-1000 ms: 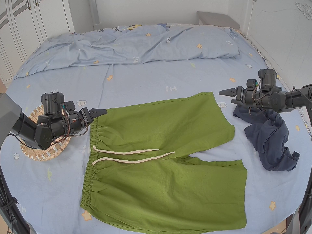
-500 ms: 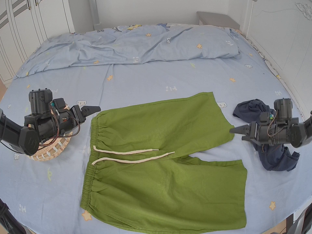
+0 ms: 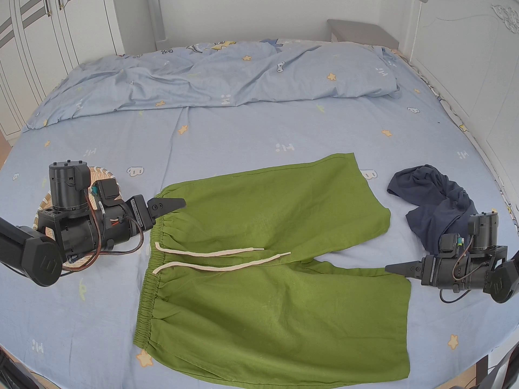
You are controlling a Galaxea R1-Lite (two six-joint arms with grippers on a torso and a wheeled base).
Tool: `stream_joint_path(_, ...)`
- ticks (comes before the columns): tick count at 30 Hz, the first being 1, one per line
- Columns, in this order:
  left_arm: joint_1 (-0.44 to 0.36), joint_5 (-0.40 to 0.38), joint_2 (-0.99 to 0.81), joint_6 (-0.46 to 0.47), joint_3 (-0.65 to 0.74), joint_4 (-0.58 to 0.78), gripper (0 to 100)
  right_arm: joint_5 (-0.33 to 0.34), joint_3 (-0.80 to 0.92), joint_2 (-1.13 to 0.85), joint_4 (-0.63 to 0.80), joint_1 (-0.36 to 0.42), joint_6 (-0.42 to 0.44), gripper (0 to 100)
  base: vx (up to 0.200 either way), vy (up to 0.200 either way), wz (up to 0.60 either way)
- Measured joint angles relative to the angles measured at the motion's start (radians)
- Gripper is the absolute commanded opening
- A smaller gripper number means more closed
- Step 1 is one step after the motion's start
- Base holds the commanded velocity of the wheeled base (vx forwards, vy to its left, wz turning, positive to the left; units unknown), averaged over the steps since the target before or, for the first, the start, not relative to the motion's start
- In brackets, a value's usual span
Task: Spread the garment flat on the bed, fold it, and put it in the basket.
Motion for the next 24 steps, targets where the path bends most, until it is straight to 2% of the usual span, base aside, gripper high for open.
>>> stream_joint_path(9,-0.01,0.001,-0.008,0.001,0.008,0.0,100,-0.004,0.027,0.055,-0.101,-0.005,-0.002,100,0.0,0.0,0.0)
stream_joint_path(18,-0.01,0.001,-0.009,0.002,0.008,0.0,100,-0.012,0.035,0.148,-0.27,0.002,0.001,100,0.0,0.0,0.0)
stream_joint_path(24,-0.004,0.001,-0.012,0.002,0.005,0.0,100,-0.012,0.04,0.177,-0.282,-0.001,0.001,100,0.0,0.0,0.0)
